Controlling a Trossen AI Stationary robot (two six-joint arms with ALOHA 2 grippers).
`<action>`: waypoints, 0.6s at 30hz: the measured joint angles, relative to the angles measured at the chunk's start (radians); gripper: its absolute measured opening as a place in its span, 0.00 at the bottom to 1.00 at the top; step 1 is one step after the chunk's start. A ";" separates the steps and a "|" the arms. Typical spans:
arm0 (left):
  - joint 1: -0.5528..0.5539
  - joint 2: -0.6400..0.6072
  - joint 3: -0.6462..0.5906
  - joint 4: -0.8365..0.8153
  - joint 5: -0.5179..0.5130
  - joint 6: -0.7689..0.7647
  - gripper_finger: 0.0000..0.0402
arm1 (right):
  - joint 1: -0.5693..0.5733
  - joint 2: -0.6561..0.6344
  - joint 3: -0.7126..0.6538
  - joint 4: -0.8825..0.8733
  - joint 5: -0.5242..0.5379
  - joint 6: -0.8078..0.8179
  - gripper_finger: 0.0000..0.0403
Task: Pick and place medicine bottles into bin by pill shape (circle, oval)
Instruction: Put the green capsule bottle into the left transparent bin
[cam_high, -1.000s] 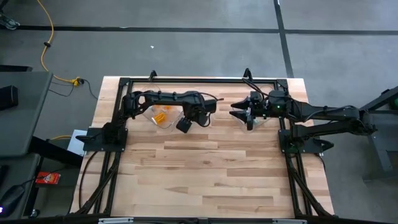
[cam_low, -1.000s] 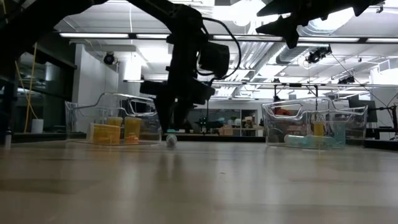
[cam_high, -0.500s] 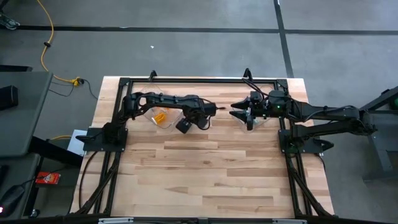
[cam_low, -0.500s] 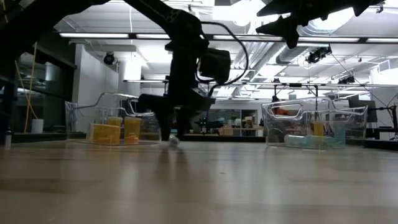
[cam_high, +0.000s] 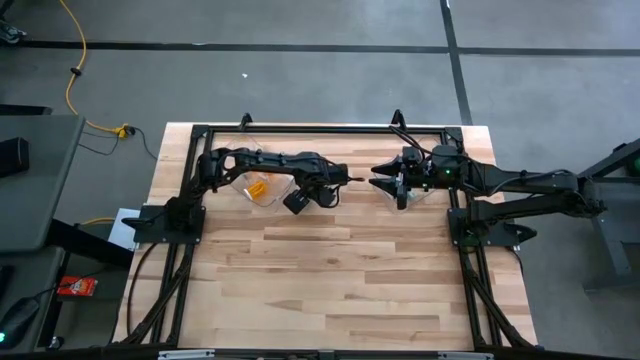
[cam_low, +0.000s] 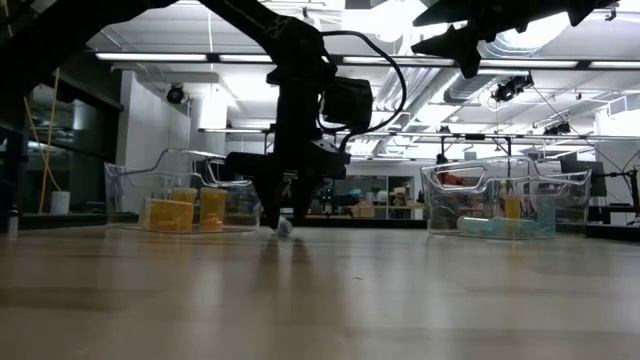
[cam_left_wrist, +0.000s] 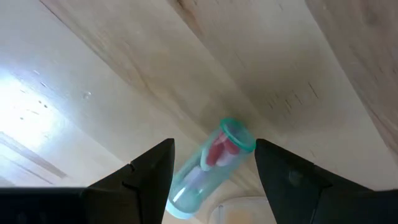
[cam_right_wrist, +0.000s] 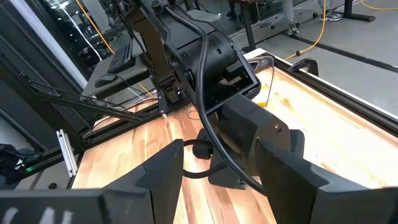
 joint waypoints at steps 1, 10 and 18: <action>0.000 0.000 0.000 0.002 0.000 0.001 0.53 | 0.000 0.000 0.000 0.000 0.000 0.000 0.48; 0.000 0.000 0.000 -0.011 0.002 0.038 0.53 | 0.000 0.000 0.000 0.000 0.000 0.000 0.48; 0.000 0.001 -0.055 -0.023 -0.031 0.066 0.53 | 0.000 0.000 0.000 0.000 0.000 0.000 0.48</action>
